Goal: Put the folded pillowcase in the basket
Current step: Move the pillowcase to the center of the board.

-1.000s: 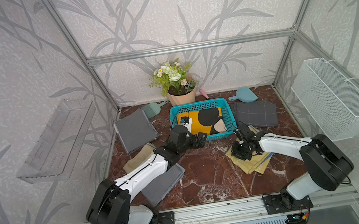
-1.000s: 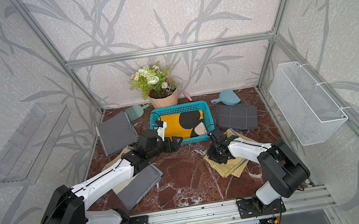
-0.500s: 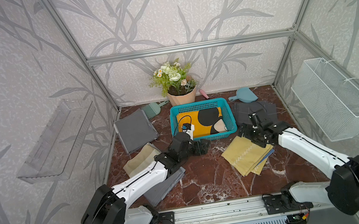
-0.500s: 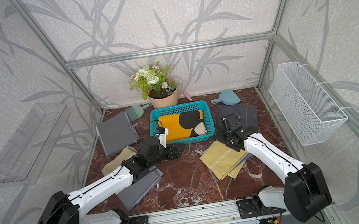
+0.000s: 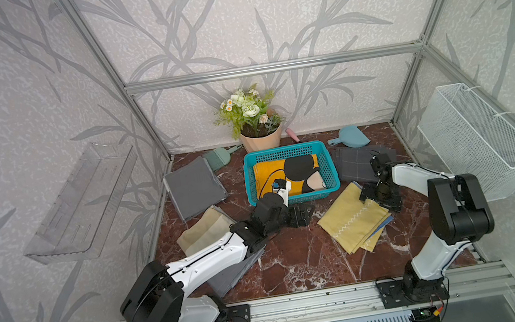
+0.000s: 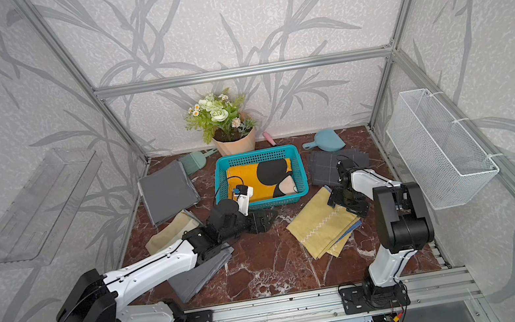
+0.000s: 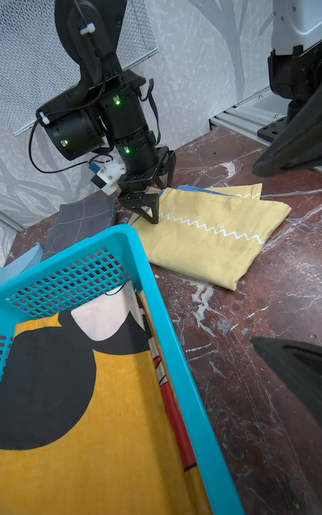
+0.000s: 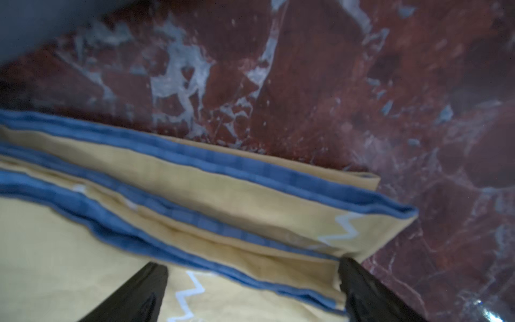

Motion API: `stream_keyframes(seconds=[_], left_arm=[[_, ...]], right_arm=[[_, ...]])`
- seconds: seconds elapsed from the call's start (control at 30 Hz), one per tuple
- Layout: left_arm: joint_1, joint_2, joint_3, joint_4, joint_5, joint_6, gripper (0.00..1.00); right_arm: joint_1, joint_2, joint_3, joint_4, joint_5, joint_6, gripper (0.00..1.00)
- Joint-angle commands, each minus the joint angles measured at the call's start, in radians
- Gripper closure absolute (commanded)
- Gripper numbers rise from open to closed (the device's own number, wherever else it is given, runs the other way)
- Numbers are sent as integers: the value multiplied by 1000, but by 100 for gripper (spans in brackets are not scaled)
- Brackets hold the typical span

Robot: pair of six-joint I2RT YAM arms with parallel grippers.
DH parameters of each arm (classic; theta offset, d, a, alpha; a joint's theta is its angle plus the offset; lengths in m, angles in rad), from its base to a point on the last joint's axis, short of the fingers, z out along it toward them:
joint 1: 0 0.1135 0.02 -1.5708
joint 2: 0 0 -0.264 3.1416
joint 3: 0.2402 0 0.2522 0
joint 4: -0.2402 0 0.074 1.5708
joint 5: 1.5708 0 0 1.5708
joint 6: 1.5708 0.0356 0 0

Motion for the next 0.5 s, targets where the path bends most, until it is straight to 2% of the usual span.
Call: stream_keyframes(seconds=[0.0, 0.1, 0.3, 0.4, 0.47], left_arm=[[-3, -20, 32, -29, -41, 19, 7], [-3, -18, 33, -34, -41, 27, 7], [-4, -12, 28, -33, -51, 37, 6], [-2, -18, 27, -43, -60, 49, 6], [-1, -25, 24, -51, -70, 51, 6]], right_arm=[[-3, -3, -23, -20, -41, -16, 1], [5, -31, -72, -24, -69, -9, 0], [43, -176, -209, -14, -131, 60, 0], [118, -236, -254, -11, -156, 113, 0], [214, -250, -268, -15, -155, 156, 0]])
